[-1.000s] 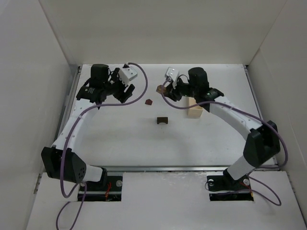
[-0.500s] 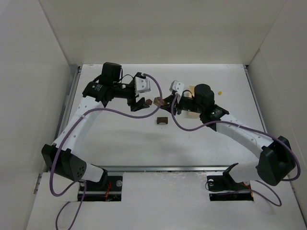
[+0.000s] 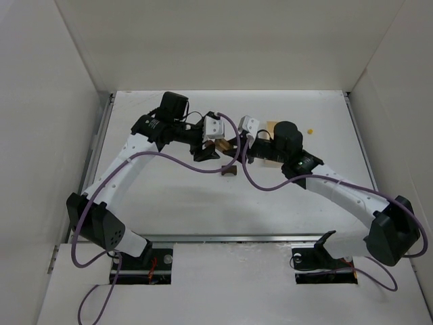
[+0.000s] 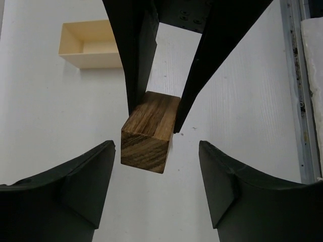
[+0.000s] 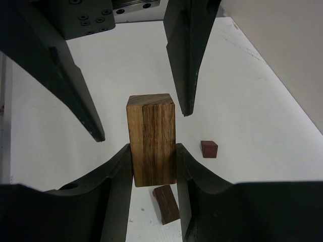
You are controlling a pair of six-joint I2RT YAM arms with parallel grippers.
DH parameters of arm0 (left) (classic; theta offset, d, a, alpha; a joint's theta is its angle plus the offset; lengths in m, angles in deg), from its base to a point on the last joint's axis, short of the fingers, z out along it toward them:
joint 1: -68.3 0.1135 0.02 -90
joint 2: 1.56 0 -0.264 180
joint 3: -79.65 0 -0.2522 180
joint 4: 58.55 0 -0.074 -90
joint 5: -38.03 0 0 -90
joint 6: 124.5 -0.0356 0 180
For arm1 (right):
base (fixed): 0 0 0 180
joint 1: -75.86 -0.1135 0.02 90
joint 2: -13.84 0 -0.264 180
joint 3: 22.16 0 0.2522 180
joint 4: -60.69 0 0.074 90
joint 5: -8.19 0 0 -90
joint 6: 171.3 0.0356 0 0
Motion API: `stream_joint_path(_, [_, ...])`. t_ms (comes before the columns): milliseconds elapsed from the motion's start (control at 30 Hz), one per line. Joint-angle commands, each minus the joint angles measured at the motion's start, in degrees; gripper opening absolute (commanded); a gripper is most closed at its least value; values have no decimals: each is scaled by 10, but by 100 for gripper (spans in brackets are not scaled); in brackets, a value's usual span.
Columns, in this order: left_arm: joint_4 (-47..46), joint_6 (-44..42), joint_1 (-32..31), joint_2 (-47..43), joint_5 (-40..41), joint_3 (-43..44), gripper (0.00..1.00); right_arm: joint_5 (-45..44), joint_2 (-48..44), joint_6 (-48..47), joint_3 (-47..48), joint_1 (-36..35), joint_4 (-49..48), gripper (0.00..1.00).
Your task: Build the wood block tower
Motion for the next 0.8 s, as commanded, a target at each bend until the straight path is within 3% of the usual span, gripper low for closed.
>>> stream_joint_path(0, [-14, -1, 2, -5, -9, 19, 62, -3, -25, 7, 4, -8, -26, 0])
stream_joint_path(100, [-14, -1, 2, -5, -9, 19, 52, -8, -30, 7, 4, -8, -21, 0])
stream_joint_path(367, [-14, -1, -3, -5, -21, 29, 37, -2, -25, 7, 4, -8, -21, 0])
stream_joint_path(467, [-14, 9, -3, -5, -27, 29, 38, -2, -19, 7, 10, -8, -15, 0])
stream_joint_path(500, [-14, 9, -3, -5, -27, 29, 47, -2, -13, 7, 10, -8, -15, 0])
stream_joint_path(533, [-14, 9, -3, -5, -27, 29, 48, 3, -13, 7, 10, -8, -15, 0])
stream_joint_path(700, [-9, 9, -3, -5, -32, 29, 45, 4, -13, 7, 15, -8, -15, 0])
stream_joint_path(767, [-9, 9, -3, 0, -32, 29, 38, 4, -13, 7, 15, -8, -15, 0])
